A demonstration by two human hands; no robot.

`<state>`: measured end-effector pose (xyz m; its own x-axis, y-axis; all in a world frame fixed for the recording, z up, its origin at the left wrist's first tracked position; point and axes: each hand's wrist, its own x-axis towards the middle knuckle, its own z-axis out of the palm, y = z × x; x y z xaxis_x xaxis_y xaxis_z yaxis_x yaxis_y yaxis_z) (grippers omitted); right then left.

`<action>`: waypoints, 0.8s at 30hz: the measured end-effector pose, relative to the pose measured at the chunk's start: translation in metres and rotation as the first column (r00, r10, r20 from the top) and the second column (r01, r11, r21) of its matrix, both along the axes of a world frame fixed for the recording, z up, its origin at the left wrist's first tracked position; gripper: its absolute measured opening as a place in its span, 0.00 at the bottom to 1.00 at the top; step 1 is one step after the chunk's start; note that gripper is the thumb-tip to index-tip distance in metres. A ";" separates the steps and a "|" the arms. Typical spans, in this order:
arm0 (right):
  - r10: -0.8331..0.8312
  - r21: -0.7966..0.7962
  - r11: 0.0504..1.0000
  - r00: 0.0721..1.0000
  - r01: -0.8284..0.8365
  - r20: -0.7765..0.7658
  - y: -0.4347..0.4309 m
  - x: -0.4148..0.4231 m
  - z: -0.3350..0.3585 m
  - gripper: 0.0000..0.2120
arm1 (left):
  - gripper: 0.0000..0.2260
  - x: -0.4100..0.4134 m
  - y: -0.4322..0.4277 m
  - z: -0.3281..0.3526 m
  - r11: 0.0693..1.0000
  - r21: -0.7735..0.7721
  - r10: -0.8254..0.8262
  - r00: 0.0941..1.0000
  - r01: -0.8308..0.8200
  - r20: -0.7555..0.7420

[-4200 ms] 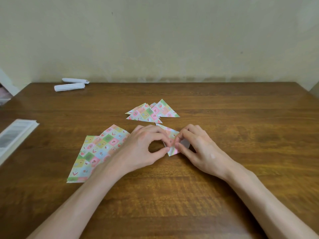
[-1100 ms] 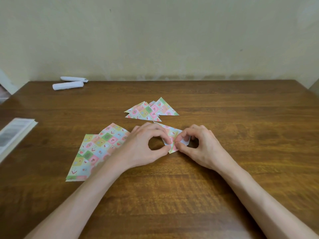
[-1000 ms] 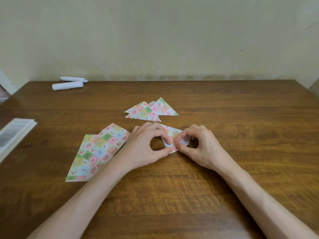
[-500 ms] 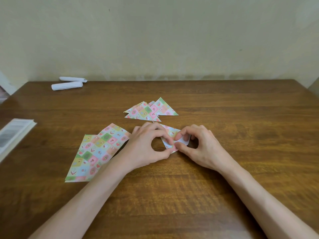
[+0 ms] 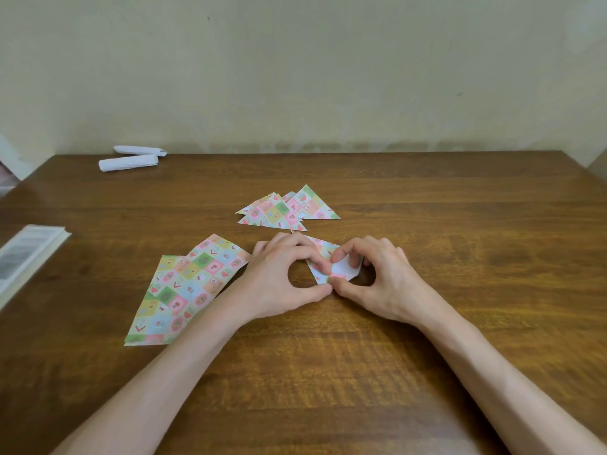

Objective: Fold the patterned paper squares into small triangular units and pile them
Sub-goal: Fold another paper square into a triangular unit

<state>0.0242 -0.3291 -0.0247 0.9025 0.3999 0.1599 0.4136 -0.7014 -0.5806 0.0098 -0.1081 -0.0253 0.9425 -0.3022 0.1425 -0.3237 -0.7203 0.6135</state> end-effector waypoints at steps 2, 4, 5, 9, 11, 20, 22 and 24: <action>0.004 -0.004 1.000 1.000 -0.004 -0.002 -0.001 0.000 0.000 0.14 | 0.08 0.000 0.000 0.000 1.000 -0.014 0.003 1.000 -0.004 -0.014; 0.007 -0.005 1.000 1.000 -0.007 -0.003 -0.001 0.000 0.000 0.14 | 0.08 0.000 0.000 0.000 1.000 -0.008 0.003 1.000 -0.003 -0.014; 0.007 -0.004 1.000 1.000 -0.007 -0.003 -0.001 0.000 0.000 0.15 | 0.08 0.001 0.000 -0.001 1.000 -0.003 0.002 1.000 -0.002 -0.017; 0.003 -0.005 1.000 1.000 -0.003 -0.018 0.000 0.000 0.002 0.16 | 0.08 0.002 -0.002 0.002 1.000 0.017 0.005 0.999 -0.005 -0.037; -0.001 0.004 1.000 1.000 0.001 -0.021 0.000 0.000 0.003 0.17 | 0.10 0.003 -0.003 0.003 0.998 0.060 -0.002 0.999 0.004 -0.032; 0.007 0.012 1.000 0.999 -0.006 -0.046 -0.002 0.000 0.004 0.19 | 0.13 0.003 -0.002 0.004 0.996 0.085 -0.016 1.000 0.018 -0.020; 0.013 0.012 1.000 0.998 -0.012 -0.057 -0.003 0.001 0.004 0.19 | 0.13 0.003 -0.001 0.005 0.996 0.087 -0.019 1.000 0.021 -0.023; 0.011 0.003 1.000 0.998 -0.011 -0.061 -0.002 0.001 0.005 0.19 | 0.12 0.002 -0.001 0.005 0.996 0.088 -0.020 0.999 0.022 -0.027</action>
<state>0.0254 -0.3315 -0.0199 0.9061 0.4097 0.1056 0.3851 -0.6953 -0.6069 0.0121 -0.1094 -0.0206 0.9390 -0.3321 0.0899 -0.3239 -0.7650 0.5567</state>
